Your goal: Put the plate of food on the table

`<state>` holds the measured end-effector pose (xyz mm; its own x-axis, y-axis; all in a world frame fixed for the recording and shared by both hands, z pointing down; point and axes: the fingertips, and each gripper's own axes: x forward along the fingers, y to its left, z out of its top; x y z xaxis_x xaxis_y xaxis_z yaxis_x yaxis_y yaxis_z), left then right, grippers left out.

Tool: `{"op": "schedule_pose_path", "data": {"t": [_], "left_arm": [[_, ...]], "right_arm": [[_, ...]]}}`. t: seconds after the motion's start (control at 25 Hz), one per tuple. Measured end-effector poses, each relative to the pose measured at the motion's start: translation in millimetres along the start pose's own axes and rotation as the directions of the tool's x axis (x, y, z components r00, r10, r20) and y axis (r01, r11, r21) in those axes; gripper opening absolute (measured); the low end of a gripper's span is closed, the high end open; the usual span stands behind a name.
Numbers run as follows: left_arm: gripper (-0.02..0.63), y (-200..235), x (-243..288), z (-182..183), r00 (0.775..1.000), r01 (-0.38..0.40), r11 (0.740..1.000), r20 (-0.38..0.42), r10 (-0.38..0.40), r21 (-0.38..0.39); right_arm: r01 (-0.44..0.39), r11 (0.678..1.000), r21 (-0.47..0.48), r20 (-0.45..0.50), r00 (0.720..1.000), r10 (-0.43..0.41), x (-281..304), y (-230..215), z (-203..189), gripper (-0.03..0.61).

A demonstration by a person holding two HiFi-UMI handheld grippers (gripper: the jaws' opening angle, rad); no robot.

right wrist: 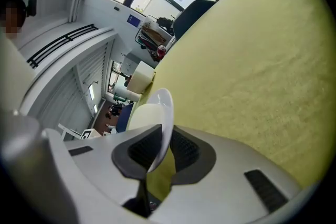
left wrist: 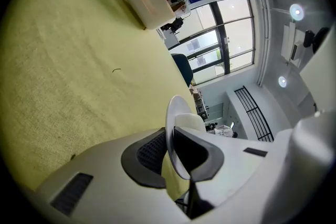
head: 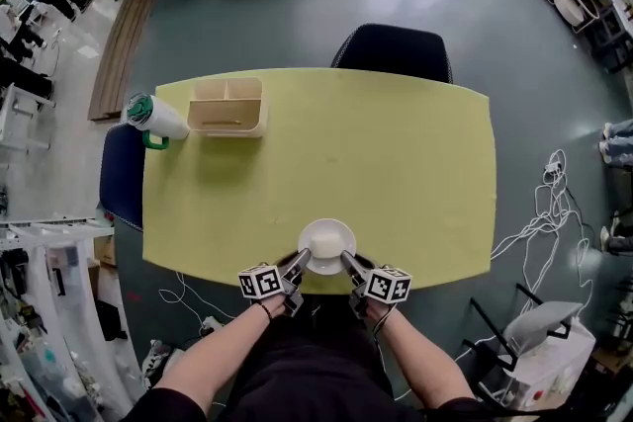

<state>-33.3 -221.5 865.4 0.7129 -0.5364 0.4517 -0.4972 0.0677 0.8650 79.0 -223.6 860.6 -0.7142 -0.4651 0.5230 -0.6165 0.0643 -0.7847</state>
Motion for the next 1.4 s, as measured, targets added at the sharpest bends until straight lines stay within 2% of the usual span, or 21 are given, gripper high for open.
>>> {"op": "schedule_pose_path", "data": {"t": [0.16, 0.4, 0.64, 0.76, 0.96, 1.12, 1.24, 1.4], "left_arm": [[0.048, 11, 8, -5, 0.998, -0.06, 0.998, -0.019, 0.06, 0.001], [0.055, 18, 16, -10, 0.988, -0.142, 0.988, -0.049, 0.145, 0.064], [0.075, 25, 21, -14, 0.968, -0.217, 0.96, -0.085, 0.235, 0.178], [0.075, 26, 21, -15, 0.964, -0.227, 0.951, -0.088, 0.25, 0.21], [0.087, 24, 21, -20, 0.94, -0.266, 0.897, -0.11, 0.322, 0.354], [0.091, 24, 18, -20, 0.93, -0.289, 0.874, -0.103, 0.353, 0.39], [0.095, 25, 14, -17, 0.916, -0.321, 0.841, -0.083, 0.392, 0.435], [0.095, 27, 9, -11, 0.914, -0.319, 0.802, -0.059, 0.401, 0.505]], "right_arm": [[0.035, 0.999, 0.023, -0.014, 0.999, -0.035, 6, -14, -5, 0.055], [0.08, 0.996, 0.037, -0.02, 0.997, -0.08, 8, -23, -10, 0.06], [0.149, 0.989, 0.005, -0.036, 0.988, -0.149, 8, -32, -14, 0.061], [0.174, 0.985, -0.005, -0.038, 0.984, -0.175, 8, -36, -16, 0.067], [0.232, 0.971, -0.062, -0.046, 0.971, -0.235, 3, -40, -18, 0.089], [0.262, 0.958, -0.116, -0.057, 0.961, -0.27, 3, -40, -19, 0.096], [0.307, 0.935, -0.178, -0.059, 0.945, -0.322, -1, -41, -20, 0.104], [0.337, 0.917, -0.214, -0.047, 0.934, -0.354, -3, -46, -20, 0.104]]}}
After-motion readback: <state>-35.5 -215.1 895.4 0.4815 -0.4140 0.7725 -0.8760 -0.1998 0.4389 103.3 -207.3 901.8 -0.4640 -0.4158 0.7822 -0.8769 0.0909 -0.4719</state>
